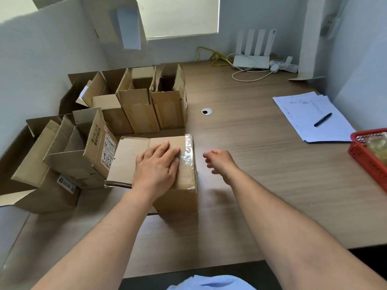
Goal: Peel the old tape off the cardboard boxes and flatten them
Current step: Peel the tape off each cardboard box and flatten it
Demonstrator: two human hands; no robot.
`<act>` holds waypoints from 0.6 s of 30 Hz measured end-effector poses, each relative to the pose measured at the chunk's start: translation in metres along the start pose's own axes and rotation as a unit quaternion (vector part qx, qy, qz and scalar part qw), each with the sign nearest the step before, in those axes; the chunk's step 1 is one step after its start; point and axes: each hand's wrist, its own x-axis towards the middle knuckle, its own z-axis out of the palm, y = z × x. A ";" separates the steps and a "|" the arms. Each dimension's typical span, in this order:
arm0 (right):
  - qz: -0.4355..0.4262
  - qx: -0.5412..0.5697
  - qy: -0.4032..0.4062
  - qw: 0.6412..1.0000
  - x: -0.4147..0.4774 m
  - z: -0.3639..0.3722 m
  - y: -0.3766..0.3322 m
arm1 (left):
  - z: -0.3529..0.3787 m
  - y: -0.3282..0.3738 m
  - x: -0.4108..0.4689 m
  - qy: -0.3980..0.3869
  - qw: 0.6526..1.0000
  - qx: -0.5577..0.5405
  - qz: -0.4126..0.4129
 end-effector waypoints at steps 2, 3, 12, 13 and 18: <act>-0.028 0.048 -0.015 0.998 0.001 0.002 -0.020 | 0.001 0.001 -0.003 0.015 1.000 0.007 0.003; -0.035 0.067 -0.026 0.997 0.002 0.003 -0.029 | 0.002 0.001 -0.004 0.018 1.000 0.012 0.005; -0.046 0.030 -0.143 0.988 0.007 0.008 -0.060 | 0.005 0.001 -0.012 0.014 0.999 0.037 -0.003; -0.052 0.026 -0.145 0.988 0.008 0.008 -0.060 | 0.005 0.001 -0.011 0.012 0.999 0.040 -0.009; -0.079 0.034 -0.135 0.987 0.011 0.005 -0.063 | 0.005 0.003 -0.009 0.000 0.999 0.046 -0.017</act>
